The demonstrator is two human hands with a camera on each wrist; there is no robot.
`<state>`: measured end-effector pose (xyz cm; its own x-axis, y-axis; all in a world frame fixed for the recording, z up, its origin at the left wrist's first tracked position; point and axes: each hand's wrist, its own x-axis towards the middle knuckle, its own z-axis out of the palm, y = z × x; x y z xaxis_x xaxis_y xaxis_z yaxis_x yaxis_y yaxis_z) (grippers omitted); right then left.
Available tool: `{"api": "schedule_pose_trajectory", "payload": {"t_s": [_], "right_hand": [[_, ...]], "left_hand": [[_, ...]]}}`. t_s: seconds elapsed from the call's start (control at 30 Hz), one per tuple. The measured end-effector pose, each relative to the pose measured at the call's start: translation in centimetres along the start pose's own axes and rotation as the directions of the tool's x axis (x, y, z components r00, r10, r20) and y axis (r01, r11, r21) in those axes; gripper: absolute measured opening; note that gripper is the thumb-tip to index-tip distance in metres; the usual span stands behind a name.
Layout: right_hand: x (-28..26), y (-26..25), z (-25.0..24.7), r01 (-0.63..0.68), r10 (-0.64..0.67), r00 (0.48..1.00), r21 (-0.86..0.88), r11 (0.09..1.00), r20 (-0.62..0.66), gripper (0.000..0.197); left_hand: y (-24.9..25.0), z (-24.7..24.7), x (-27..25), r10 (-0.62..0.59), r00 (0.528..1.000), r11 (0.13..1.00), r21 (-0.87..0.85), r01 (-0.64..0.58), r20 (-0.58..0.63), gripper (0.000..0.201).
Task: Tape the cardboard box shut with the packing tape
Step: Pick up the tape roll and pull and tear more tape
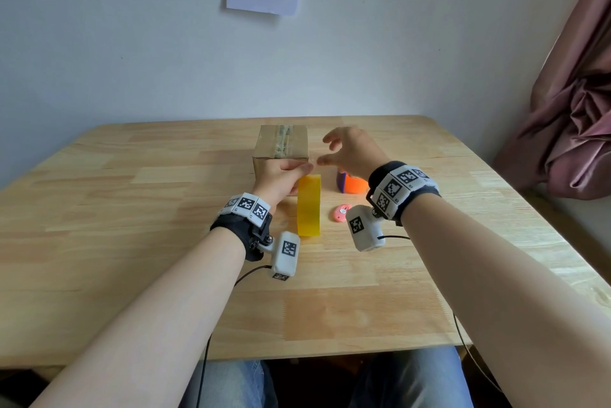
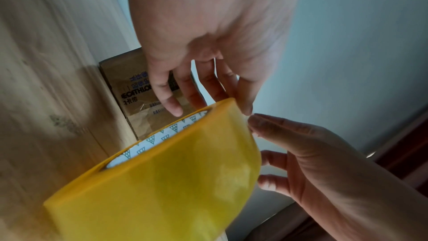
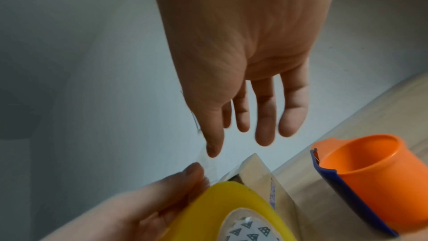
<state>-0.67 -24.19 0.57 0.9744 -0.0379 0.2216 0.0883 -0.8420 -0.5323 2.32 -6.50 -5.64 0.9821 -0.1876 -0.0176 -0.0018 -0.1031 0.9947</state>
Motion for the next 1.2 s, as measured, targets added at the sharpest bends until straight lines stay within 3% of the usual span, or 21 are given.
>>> {"api": "schedule_pose_trajectory", "payload": {"t_s": [0.1,0.17,0.57,0.77,1.0,1.13,1.2], "right_hand": [[-0.2,0.0,-0.3,0.037,-0.037,0.999,0.013,0.999,-0.021,0.025],[-0.5,-0.1,-0.2,0.043,-0.044,0.999,0.037,0.998,0.016,0.017],[-1.0,-0.3,0.3,-0.035,0.028,0.992,0.054,0.998,0.12,0.018],[-1.0,-0.5,0.7,0.049,-0.052,0.978,0.023,0.999,0.201,0.023],[-0.9,-0.4,1.0,0.081,-0.084,0.978,0.026,0.996,0.189,0.022],[-0.9,-0.4,1.0,0.093,-0.099,0.974,0.039,0.995,0.205,0.023],[-1.0,-0.3,0.9,0.09,-0.095,0.974,0.035,0.995,0.207,0.024]], "left_hand": [[-0.2,-0.2,0.3,0.001,1.0,1.0,-0.021,-0.001,-0.007,0.014],[-0.3,-0.3,0.4,-0.007,1.0,0.999,-0.036,0.007,-0.001,0.019],[-0.8,-0.5,1.1,-0.034,0.999,0.996,-0.077,0.036,0.027,0.028],[-0.7,-0.7,1.0,-0.022,0.999,0.996,-0.086,0.026,0.048,0.023],[-0.8,-1.3,0.7,-0.004,0.998,0.99,-0.141,0.013,0.067,0.011],[-0.7,-1.2,0.6,0.027,0.994,0.995,-0.1,-0.016,0.11,0.026],[-0.7,-1.1,0.7,0.031,0.996,0.997,-0.07,-0.025,0.089,0.024]]}}
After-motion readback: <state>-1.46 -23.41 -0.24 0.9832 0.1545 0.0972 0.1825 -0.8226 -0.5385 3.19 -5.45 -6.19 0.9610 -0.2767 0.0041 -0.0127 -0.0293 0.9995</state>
